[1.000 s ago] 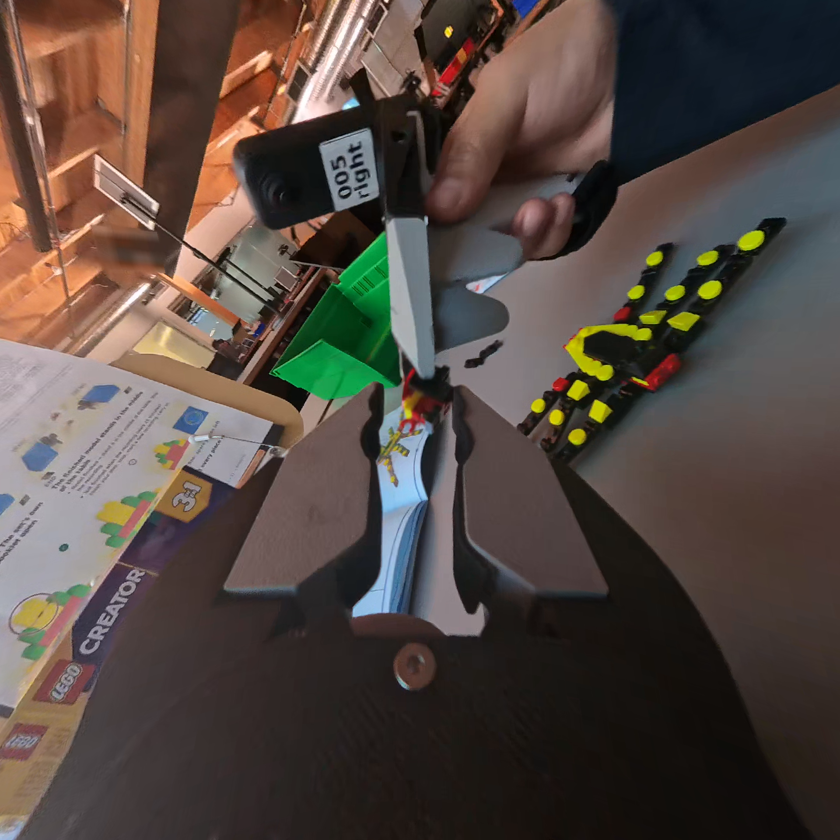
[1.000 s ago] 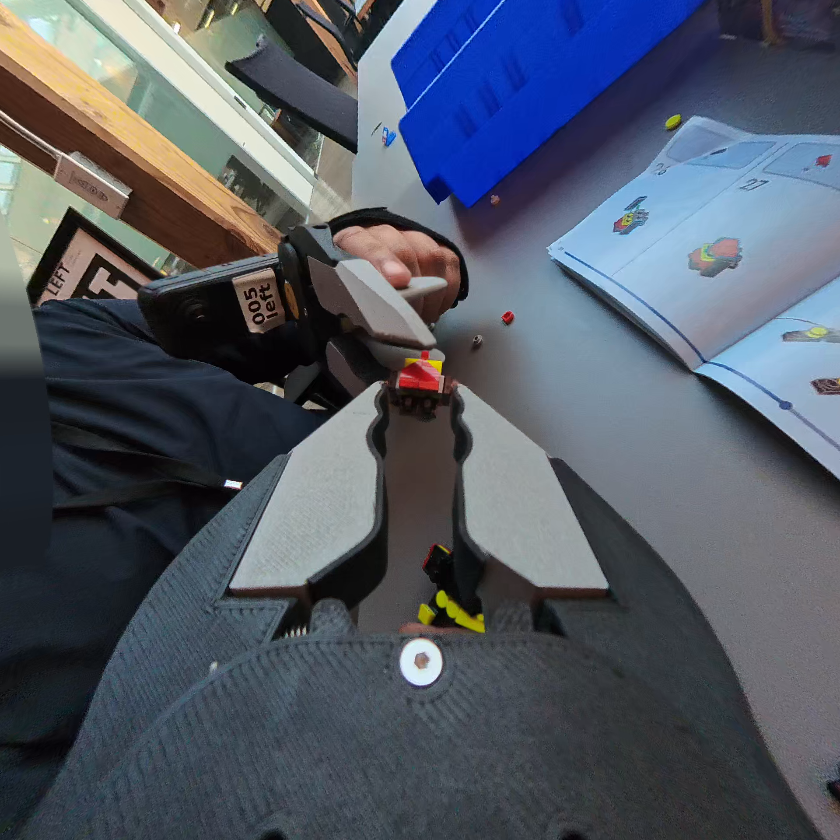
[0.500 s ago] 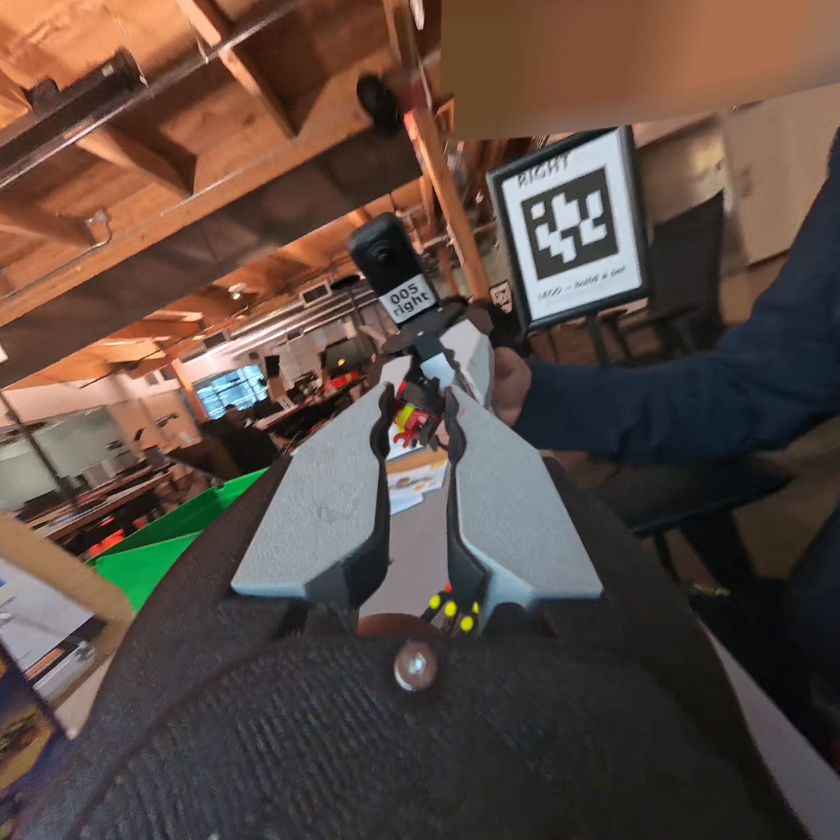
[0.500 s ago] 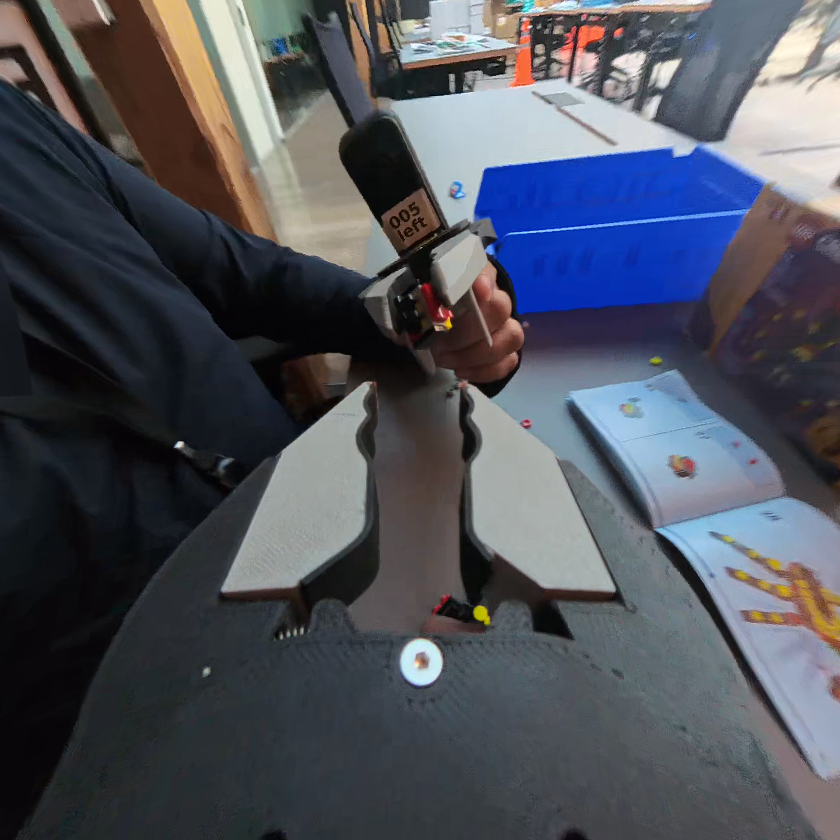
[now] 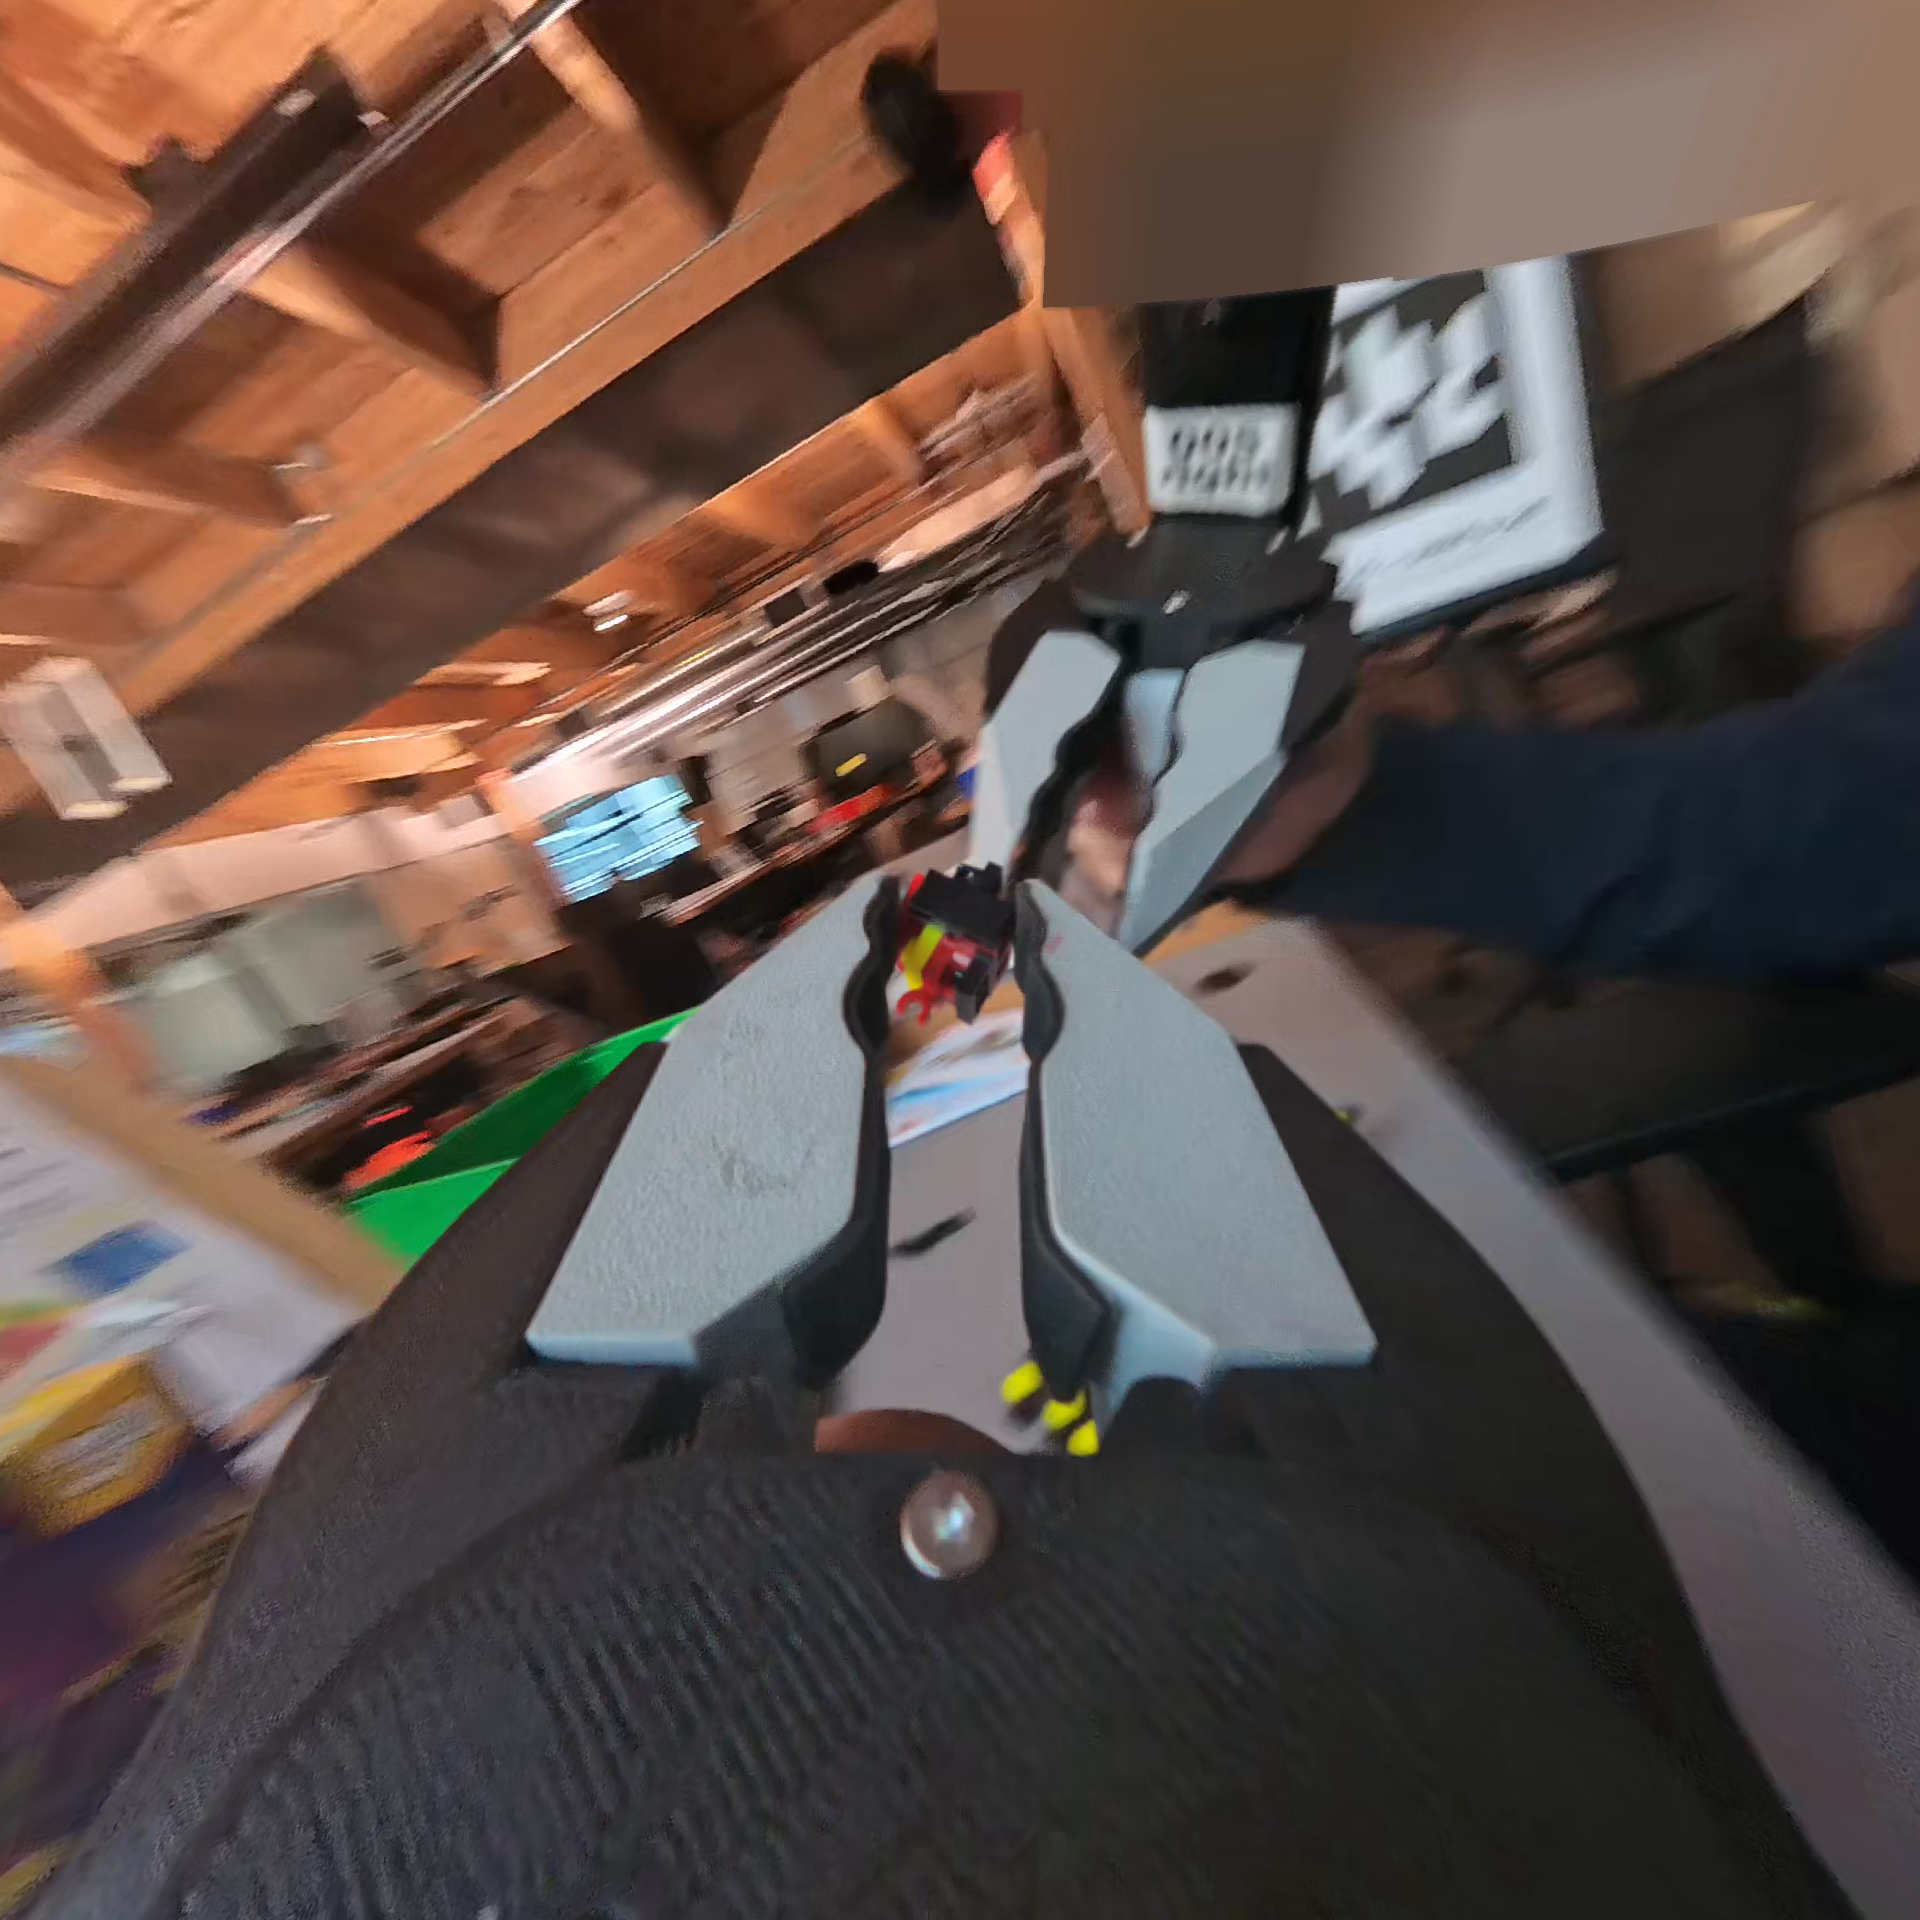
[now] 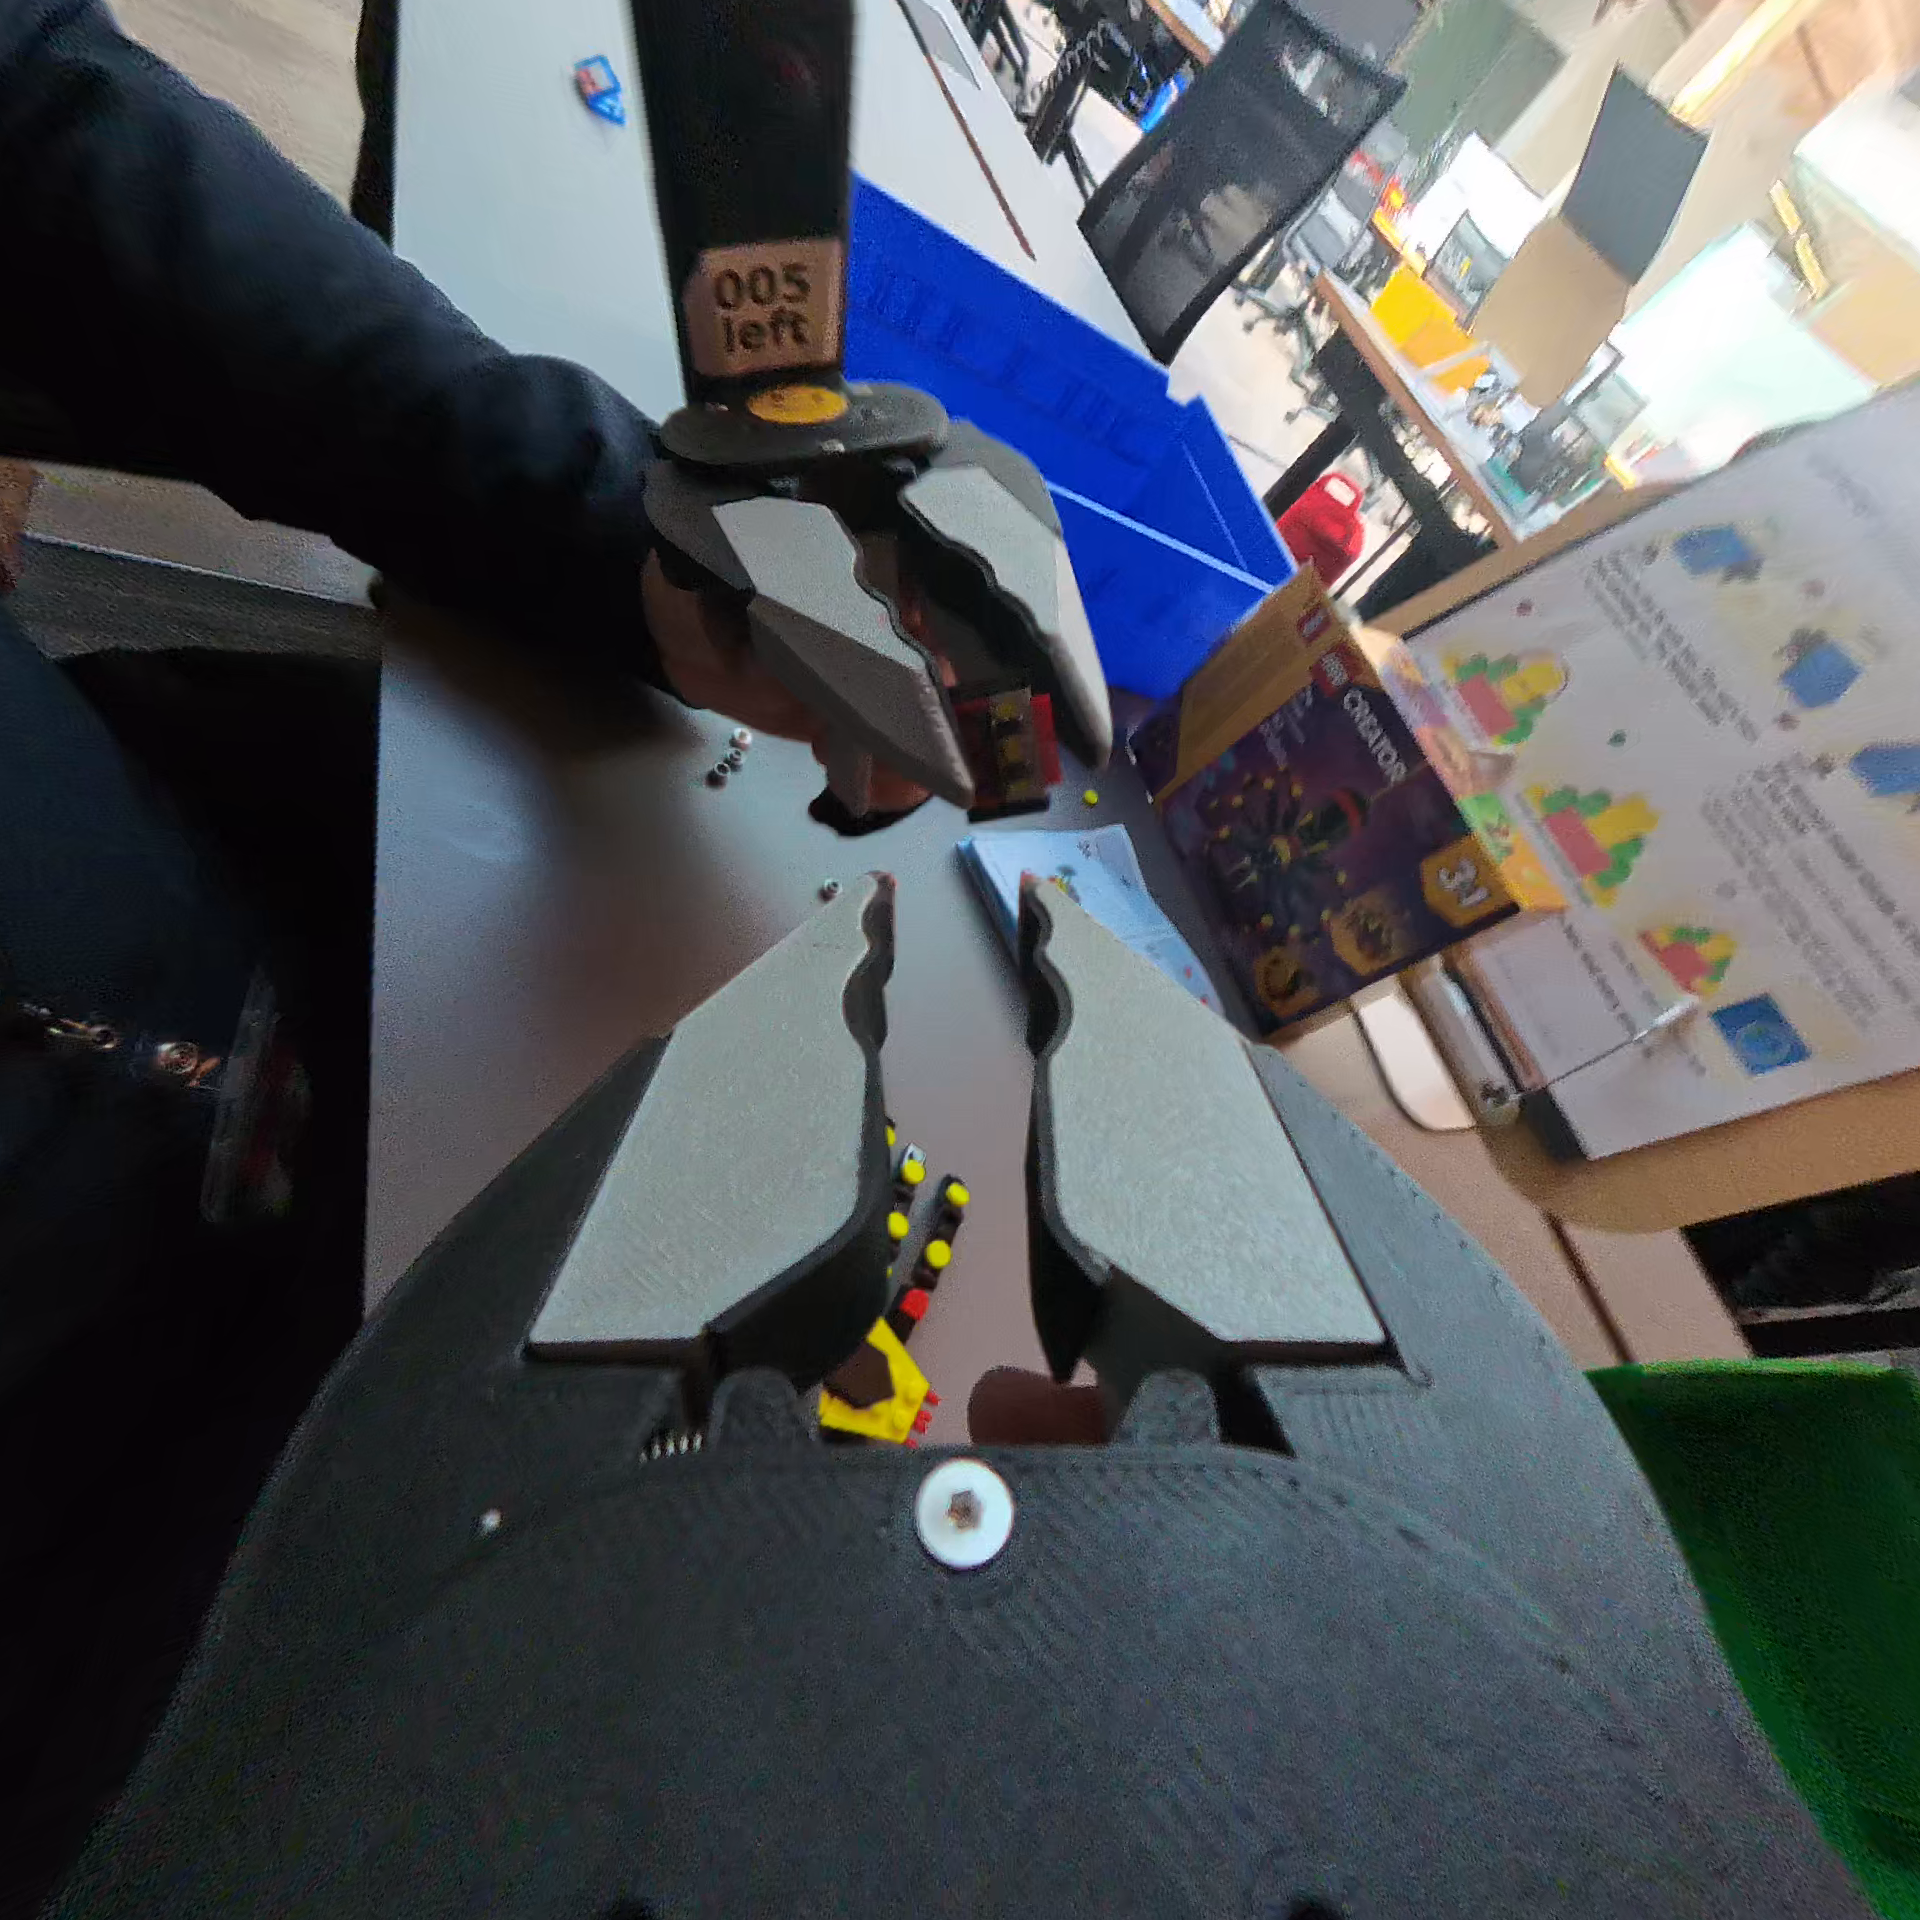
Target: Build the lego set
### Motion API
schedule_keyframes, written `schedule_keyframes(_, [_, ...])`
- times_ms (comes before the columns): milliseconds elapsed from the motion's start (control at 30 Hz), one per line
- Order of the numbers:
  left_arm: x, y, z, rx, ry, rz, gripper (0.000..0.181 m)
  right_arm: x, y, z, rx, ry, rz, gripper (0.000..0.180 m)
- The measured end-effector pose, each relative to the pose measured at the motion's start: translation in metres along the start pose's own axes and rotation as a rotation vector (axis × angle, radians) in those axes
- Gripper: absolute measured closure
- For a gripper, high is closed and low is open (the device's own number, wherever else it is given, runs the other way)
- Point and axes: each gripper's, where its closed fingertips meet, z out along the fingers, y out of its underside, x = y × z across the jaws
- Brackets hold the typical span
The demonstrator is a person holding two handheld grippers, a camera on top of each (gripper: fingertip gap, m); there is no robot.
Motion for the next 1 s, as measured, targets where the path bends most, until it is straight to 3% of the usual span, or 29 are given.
schedule_keyframes(100, [-0.009, 0.018, -0.006, -0.161, -0.086, 0.304, 0.162, 0.006, 0.012, 0.002, 0.021, -0.113, 0.274, 0.147])
schedule_keyframes(333, [0.007, 0.020, 0.003, -0.208, -0.087, 0.529, 0.162, -0.003, -0.006, 0.018, 0.159, -0.314, 0.653, 0.141])
schedule_keyframes(433, [0.009, 0.025, 0.004, -0.242, -0.093, 0.570, 0.163, -0.002, -0.002, 0.025, 0.147, -0.324, 0.718, 0.153])
schedule_keyframes(600, [0.005, 0.035, 0.004, -0.306, -0.115, 0.614, 0.162, 0.000, 0.007, 0.029, 0.112, -0.291, 0.682, 0.155])
schedule_keyframes(700, [0.004, 0.022, 0.001, -0.269, -0.132, 0.517, 0.139, 0.014, 0.022, 0.025, 0.085, -0.218, 0.617, 0.155])
schedule_keyframes(767, [-0.006, 0.005, -0.009, -0.211, -0.157, 0.341, 0.128, 0.029, 0.041, 0.019, 0.062, -0.173, 0.564, 0.155])
schedule_keyframes(900, [-0.031, 0.004, -0.044, -0.198, -0.144, -0.009, 0.135, 0.052, 0.116, 0.021, -0.109, -0.150, 0.403, 0.155])
schedule_keyframes(1000, [-0.024, 0.025, -0.061, -0.271, -0.068, -0.110, 0.150, 0.059, 0.148, 0.034, -0.160, -0.219, 0.390, 0.155])
